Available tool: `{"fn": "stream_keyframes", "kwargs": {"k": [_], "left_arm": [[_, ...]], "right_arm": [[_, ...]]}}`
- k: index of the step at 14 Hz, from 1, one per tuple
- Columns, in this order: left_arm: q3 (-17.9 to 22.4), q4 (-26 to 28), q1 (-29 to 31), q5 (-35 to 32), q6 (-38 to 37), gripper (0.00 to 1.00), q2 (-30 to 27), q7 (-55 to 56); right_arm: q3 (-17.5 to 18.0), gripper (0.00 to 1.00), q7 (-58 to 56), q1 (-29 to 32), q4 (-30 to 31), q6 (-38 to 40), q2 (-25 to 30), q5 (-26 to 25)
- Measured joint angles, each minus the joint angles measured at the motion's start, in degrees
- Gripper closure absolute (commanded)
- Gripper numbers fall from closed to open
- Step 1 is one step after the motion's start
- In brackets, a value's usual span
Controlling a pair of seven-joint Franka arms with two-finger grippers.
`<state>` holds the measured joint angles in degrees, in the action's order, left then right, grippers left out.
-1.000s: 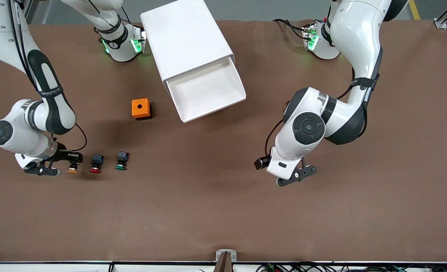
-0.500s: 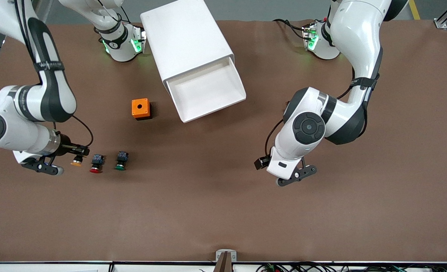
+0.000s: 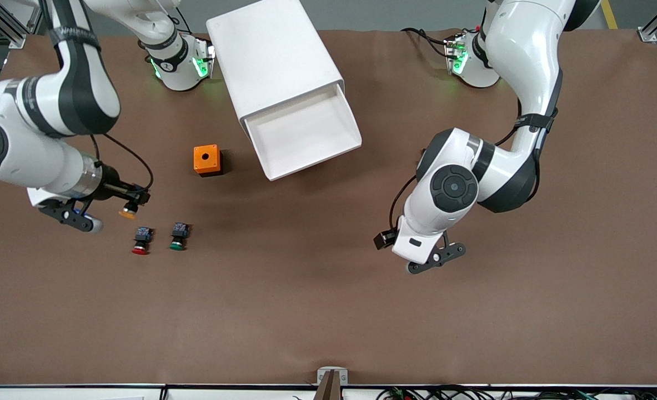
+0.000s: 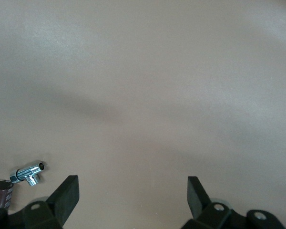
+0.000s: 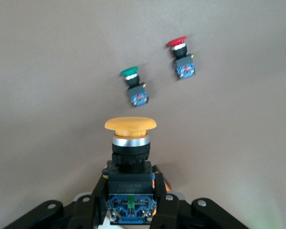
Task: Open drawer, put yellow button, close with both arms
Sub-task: 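Carry the yellow button into the open drawer with the right gripper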
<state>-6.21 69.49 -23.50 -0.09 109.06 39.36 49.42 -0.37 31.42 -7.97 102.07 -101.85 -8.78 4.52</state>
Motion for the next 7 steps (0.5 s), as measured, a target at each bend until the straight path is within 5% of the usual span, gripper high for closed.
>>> {"fn": "stream_keyframes", "kwargs": {"k": [7], "left_arm": [[0.0, 0.0, 0.0, 0.0, 0.0, 0.0, -0.1, 0.0]], "right_arm": [[0.1, 1.0, 18.9, -10.3, -6.1, 4.4, 0.9, 0.3]]}}
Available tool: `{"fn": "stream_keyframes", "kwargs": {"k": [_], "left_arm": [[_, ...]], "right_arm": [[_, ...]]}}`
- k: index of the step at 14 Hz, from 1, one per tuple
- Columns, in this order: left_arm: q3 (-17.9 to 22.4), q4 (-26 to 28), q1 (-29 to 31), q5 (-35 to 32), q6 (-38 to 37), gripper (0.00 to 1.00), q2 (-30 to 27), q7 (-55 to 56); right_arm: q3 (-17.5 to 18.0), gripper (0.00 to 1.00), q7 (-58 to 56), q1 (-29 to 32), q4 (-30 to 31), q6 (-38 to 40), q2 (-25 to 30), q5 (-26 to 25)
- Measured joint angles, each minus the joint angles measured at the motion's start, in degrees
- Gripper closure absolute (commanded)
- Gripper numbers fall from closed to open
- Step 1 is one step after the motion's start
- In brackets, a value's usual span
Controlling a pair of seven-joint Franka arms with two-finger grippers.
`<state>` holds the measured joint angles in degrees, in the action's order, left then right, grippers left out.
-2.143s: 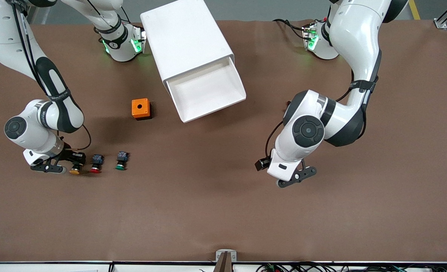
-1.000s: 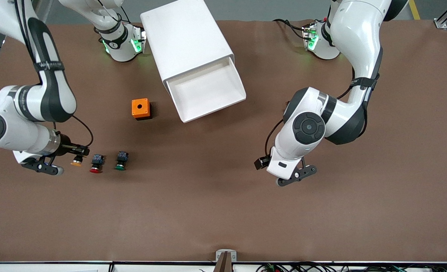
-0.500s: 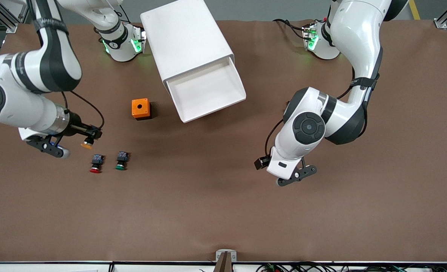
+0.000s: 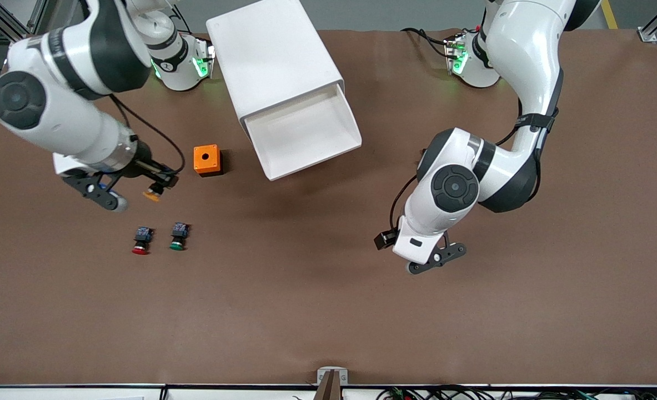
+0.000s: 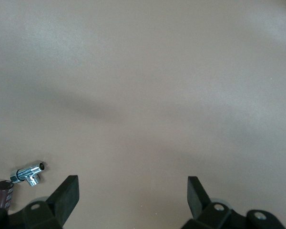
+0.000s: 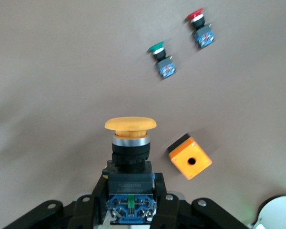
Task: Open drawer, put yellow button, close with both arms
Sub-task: 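Carry the yellow button into the open drawer with the right gripper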
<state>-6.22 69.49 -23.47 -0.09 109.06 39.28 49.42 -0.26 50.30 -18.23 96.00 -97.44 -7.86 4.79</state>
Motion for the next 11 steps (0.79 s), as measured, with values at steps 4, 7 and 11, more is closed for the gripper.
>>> {"fn": "stream_keyframes", "kwargs": {"k": [4, 7, 11], "left_arm": [[0.0, 0.0, 0.0, 0.0, 0.0, 0.0, 0.0, 0.0], [0.0, 0.0, 0.0, 0.0, 0.0, 0.0, -0.3, 0.0], [-0.1, 0.3, -0.4, 0.0, -0.1, 0.0, -0.9, 0.0]], "right_arm": [[0.1, 1.0, 13.4, -7.8, -1.2, -0.5, -0.1, 0.2], [0.1, 1.0, 20.8, -12.4, -1.1, -2.0, -0.4, 0.3], [0.1, 1.0, 30.3, -18.4, -0.5, -5.7, -1.0, 0.4]]}}
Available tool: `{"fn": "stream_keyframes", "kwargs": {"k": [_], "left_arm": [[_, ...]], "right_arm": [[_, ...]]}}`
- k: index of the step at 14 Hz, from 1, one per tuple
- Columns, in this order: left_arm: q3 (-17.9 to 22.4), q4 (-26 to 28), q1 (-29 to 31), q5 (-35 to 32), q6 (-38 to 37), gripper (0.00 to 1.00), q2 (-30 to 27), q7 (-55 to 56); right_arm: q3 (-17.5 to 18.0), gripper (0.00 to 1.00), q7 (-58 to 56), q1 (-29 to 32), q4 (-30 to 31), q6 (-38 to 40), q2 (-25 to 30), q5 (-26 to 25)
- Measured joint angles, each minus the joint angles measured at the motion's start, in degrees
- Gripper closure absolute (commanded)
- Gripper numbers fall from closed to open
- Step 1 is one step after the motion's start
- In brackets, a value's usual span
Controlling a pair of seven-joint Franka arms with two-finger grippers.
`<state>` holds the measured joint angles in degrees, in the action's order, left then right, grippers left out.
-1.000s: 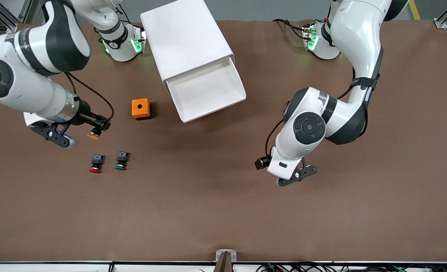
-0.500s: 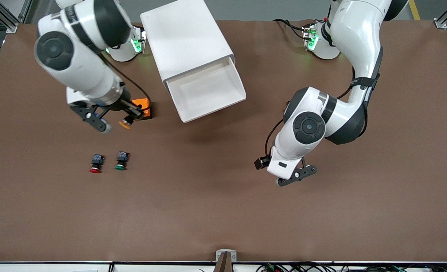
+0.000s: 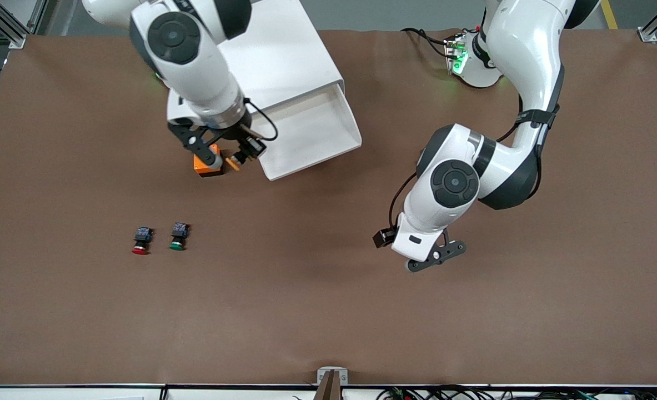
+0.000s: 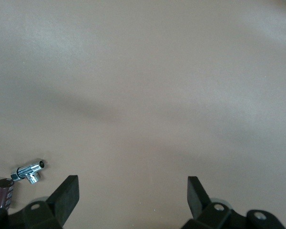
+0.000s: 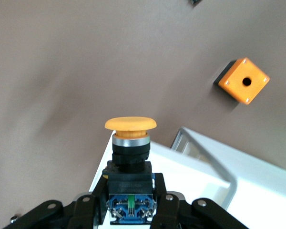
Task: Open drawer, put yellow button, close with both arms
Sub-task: 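Carry the yellow button into the open drawer with the right gripper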
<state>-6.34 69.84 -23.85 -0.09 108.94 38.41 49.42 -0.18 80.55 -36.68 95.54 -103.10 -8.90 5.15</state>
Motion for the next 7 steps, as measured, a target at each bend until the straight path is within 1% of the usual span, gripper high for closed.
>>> {"fn": "stream_keyframes", "kwargs": {"k": [4, 7], "left_arm": [[-2.2, 0.9, 0.0, 0.0, 0.0, 0.0, -0.4, 0.0], [-2.6, 1.4, -0.1, 0.0, 0.0, 0.0, -1.1, -0.1]], "right_arm": [[0.0, 1.0, 7.1, -5.6, 2.3, -4.1, -0.5, 0.1], [0.0, 1.0, 11.9, -9.7, 5.3, -8.4, -0.6, 0.1]]}}
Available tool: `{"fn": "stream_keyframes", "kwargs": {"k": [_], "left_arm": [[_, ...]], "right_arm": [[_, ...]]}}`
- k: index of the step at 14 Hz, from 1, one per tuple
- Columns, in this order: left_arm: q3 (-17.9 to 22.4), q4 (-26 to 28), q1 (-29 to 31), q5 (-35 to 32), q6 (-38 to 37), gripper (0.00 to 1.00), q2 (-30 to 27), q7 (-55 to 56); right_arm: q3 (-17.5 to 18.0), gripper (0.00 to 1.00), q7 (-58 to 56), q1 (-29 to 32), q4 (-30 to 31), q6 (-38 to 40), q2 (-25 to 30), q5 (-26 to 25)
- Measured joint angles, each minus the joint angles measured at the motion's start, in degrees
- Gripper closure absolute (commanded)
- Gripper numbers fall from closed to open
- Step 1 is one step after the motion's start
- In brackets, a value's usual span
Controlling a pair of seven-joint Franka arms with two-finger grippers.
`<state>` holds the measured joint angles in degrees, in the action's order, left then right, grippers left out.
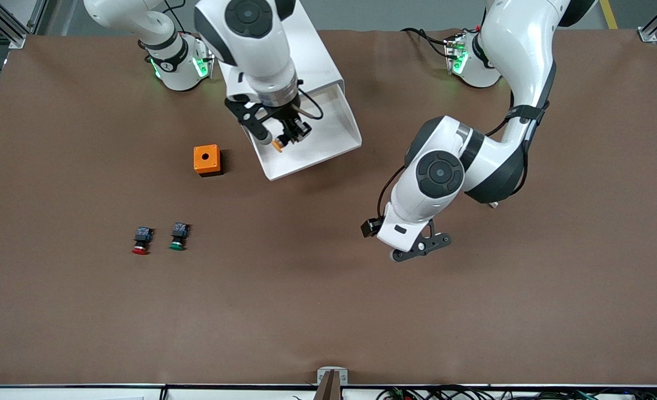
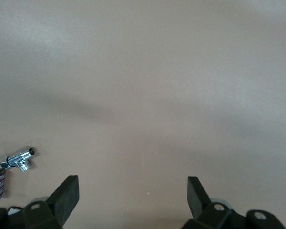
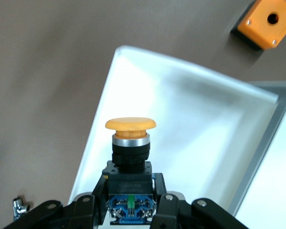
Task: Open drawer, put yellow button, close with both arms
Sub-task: 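Carry the yellow button into the open drawer with the right gripper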
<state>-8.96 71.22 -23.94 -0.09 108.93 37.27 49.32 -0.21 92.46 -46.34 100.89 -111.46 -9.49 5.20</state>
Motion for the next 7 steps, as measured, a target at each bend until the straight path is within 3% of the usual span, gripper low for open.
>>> {"fn": "stream_keyframes", "kwargs": {"k": [7], "left_arm": [[-0.4, 0.5, -1.2, 0.0, 0.5, 0.0, -0.7, -0.1]], "right_arm": [[0.0, 1.0, 2.7, -3.9, 2.0, -2.9, -1.0, 0.0]]}}
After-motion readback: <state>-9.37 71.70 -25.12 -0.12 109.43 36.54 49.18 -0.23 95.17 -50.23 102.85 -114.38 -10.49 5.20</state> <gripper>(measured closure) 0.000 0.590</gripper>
